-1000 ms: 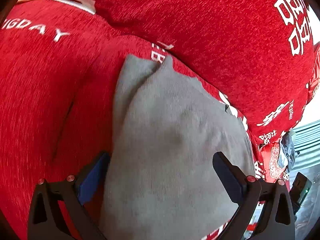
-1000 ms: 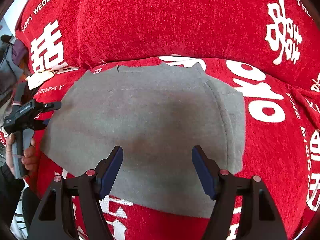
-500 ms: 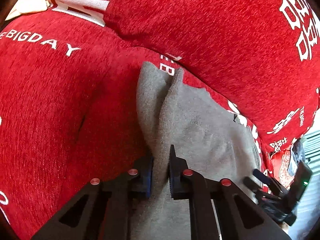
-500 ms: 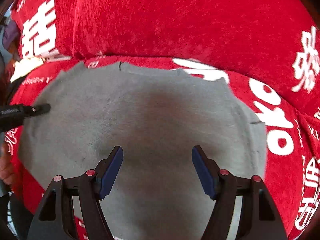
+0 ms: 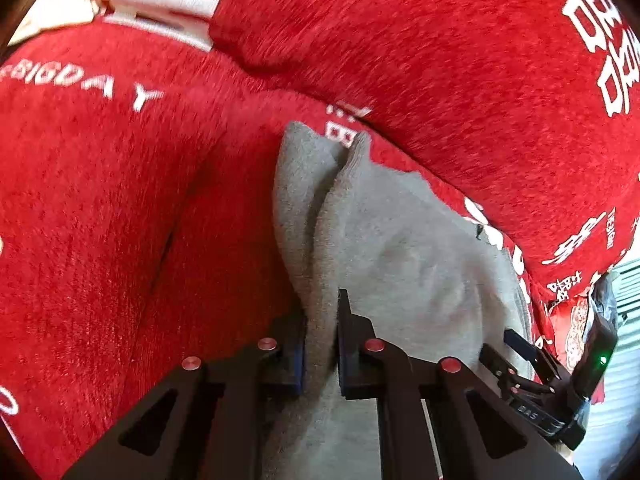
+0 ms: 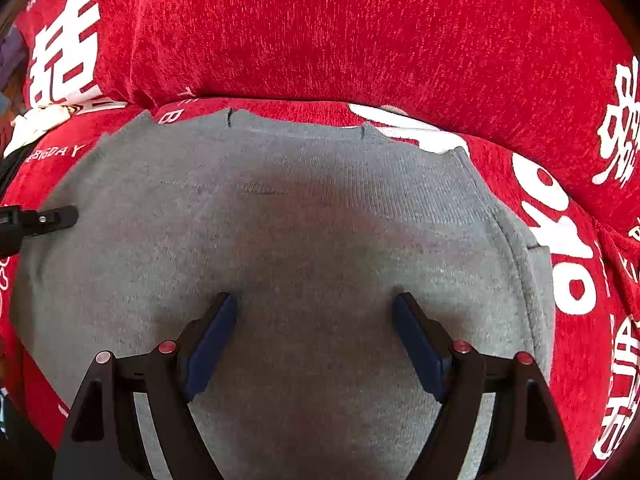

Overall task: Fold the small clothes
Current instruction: 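Grasp the side edge of the folded sweatshirt with the left gripper, then lift the side edge with the left gripper and fold it across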

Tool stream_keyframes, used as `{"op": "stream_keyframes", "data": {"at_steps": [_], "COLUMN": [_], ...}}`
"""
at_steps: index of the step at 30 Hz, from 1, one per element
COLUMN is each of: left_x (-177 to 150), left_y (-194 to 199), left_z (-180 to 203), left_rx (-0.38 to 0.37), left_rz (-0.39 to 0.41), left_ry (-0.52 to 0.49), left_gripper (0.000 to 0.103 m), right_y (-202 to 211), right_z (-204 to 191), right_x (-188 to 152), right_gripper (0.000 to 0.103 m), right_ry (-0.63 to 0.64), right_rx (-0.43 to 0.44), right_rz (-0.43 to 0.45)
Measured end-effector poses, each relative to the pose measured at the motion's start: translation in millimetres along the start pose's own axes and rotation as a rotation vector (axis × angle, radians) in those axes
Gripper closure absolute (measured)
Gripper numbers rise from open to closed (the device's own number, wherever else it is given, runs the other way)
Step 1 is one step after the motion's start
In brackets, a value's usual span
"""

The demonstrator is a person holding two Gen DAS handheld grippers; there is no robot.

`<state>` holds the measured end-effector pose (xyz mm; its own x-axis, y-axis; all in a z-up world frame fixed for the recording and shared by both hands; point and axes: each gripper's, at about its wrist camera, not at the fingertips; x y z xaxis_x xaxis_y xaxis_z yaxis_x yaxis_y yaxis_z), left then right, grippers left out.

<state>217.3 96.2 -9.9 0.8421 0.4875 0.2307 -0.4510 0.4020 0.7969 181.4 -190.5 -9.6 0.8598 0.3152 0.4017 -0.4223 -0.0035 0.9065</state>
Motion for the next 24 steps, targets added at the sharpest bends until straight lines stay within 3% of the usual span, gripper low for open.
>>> {"op": "stream_keyframes", "data": {"at_steps": [9,13,18,23,24], "left_x": [3.3,2.8,-2.3,-13.2,-14.4], "left_y": [19.3,23.4,26.9,25.2,26.3], "left_z": [42.7,59.7,81.4,108.5,113.0], "left_rx": [0.041,0.07,0.092,0.13,0.135], "left_rz": [-0.008,-0.012,-0.011,-0.018,-0.017], "left_ry": [-0.023,-0.034,-0.054,-0.07,-0.074], "left_gripper": [0.091,0.091,0.091,0.091,0.091], "right_y": [-28.9,-36.0,-5.7,8.3,24.0], "right_z": [17.9,23.4,42.1,63.4,70.6], "right_x": [43.9,49.7,15.2,-4.5,-9.5], "right_gripper": [0.017,0.01,0.01,0.01,0.01], "right_ry": [-0.129,-0.149,-0.189,-0.188,-0.21], "right_rx": [-0.047,-0.04,-0.07,-0.026,-0.02], "right_rz": [-0.061,-0.079,-0.026,-0.015,0.031]}}
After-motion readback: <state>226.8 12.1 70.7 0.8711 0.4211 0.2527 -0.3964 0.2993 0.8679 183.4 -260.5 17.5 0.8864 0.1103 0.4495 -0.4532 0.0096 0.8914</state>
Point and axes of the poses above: each gripper's, at about its wrist camera, not at the fingertips, and y roughly against the way its jaws point, z to its right, x to its top, and after that the axes turned 10 degrees about y, right-handed
